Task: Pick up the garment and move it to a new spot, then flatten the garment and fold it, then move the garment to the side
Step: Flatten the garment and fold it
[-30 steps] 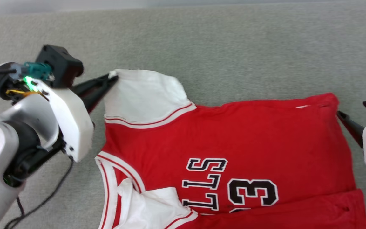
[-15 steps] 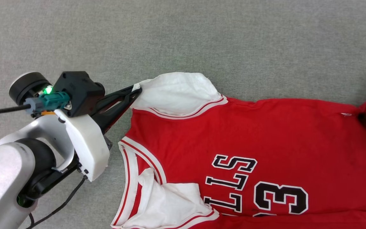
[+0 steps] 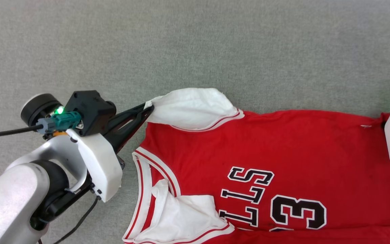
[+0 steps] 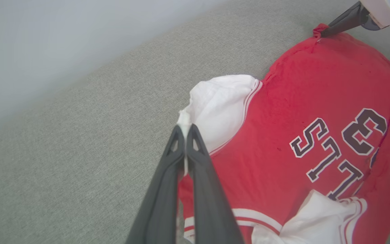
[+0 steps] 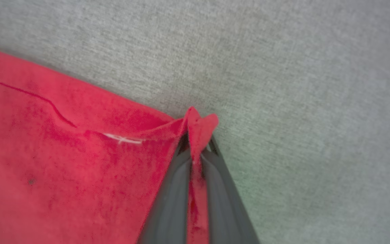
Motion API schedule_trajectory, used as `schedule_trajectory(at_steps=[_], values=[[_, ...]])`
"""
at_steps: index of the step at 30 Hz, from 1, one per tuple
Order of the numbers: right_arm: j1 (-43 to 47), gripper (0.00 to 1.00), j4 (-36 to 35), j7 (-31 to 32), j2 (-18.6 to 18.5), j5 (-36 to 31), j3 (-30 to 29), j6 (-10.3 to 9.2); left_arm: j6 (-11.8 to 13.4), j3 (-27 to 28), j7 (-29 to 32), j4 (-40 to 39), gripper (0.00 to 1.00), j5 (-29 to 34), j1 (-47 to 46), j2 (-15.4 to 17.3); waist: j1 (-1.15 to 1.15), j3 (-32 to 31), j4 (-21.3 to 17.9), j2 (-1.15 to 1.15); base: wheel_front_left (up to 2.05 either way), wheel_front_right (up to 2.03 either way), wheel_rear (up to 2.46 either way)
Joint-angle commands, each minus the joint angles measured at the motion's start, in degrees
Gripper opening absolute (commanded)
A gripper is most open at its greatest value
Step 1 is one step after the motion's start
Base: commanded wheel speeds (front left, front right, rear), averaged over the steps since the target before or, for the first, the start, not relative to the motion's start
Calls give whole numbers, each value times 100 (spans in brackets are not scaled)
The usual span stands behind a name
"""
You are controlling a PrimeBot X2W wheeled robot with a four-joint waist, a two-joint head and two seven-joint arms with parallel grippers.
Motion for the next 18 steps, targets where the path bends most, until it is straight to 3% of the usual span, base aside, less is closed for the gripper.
schedule_trajectory(at_steps=[1, 9, 18], values=[[217, 0, 124, -25, 10, 60, -18, -4, 40, 29, -48, 18, 0, -21, 92, -13, 1, -201, -52, 0, 0, 0, 0], [709, 0, -283, -419, -73, 370, -383, -3, 299, 82, -279, 189, 0, -192, 666, 58, 1, -1053, -170, 0, 0, 0, 0], [2100, 0, -1159, -639, 326, 611, -856, -3, 821, 131, -556, -123, 0, -546, 1956, 265, 1, -1789, -268, 0, 0, 0, 0]])
